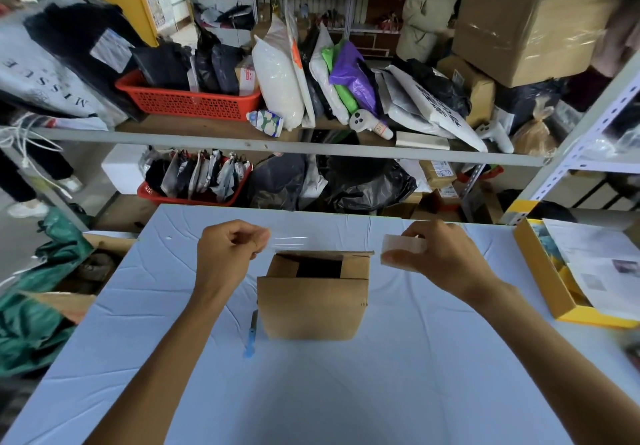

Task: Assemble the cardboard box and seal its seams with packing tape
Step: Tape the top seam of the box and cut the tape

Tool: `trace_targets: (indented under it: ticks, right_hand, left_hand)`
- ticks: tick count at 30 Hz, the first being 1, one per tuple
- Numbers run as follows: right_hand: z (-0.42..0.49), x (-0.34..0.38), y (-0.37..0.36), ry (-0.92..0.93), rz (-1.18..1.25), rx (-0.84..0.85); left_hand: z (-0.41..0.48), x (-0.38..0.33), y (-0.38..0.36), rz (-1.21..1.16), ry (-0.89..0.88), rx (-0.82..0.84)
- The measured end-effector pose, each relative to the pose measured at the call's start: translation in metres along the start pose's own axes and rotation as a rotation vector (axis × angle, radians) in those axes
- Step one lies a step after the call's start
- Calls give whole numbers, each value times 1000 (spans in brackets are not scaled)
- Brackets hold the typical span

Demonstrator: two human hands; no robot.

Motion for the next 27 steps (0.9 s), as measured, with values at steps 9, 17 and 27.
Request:
trace_targets:
  ticks: [9,17,27]
  right_hand:
    - [-3,-12,-15,-49,-253,-46]
    - [-11,-19,-33,1,-18,90]
    - [-7,-26,-59,81,-165,56]
  left_hand:
    - [-21,22,-2,36,51,-9]
    - [-25,44,3,45,81,52]
    - [-37,67,-4,96,105,-12]
Point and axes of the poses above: each hand's wrist, its own z-axis towards the middle knuckle, its own y-axis out of the back of the hand, x = y × z, the point moved 5 cm from there along z, towards the middle knuckle, and after that the axes turned 15 degrees about z, right-handed, at the moved point
